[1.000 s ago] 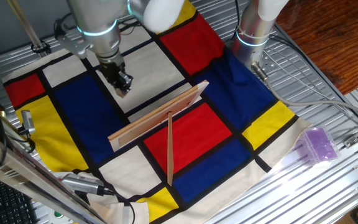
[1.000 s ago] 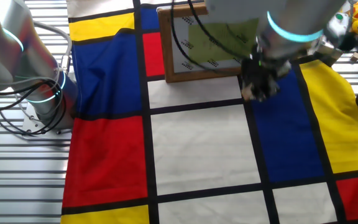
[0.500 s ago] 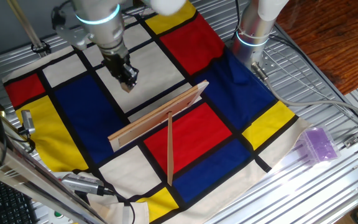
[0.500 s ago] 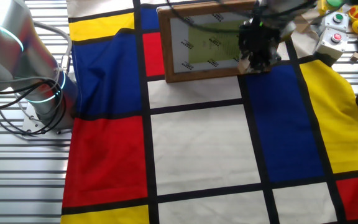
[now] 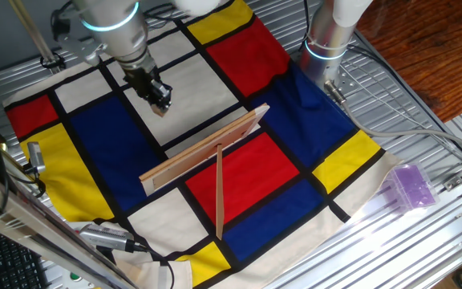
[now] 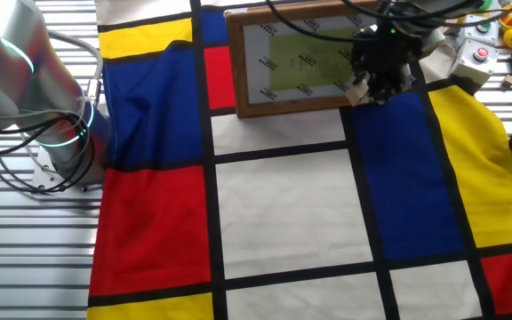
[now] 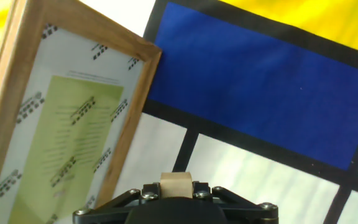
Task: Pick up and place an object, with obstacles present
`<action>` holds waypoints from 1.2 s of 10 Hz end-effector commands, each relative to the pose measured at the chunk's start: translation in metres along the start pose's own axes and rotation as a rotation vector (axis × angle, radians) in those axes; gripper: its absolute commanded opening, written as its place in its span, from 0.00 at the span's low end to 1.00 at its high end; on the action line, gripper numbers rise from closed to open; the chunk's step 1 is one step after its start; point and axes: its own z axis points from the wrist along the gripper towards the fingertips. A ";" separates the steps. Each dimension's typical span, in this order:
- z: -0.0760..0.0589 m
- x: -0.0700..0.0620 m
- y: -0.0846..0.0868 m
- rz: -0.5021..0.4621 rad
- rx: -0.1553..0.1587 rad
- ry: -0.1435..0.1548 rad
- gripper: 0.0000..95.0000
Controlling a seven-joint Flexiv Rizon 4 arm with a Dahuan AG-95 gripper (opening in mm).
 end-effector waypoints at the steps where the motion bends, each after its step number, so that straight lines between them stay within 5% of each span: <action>1: -0.001 0.003 0.001 -0.068 -0.012 -0.023 0.00; 5: -0.001 0.003 0.001 -0.101 -0.024 -0.026 0.00; 8: -0.008 0.004 0.009 -0.088 -0.075 -0.017 0.00; 12: -0.058 0.017 0.088 0.017 -0.103 0.020 0.00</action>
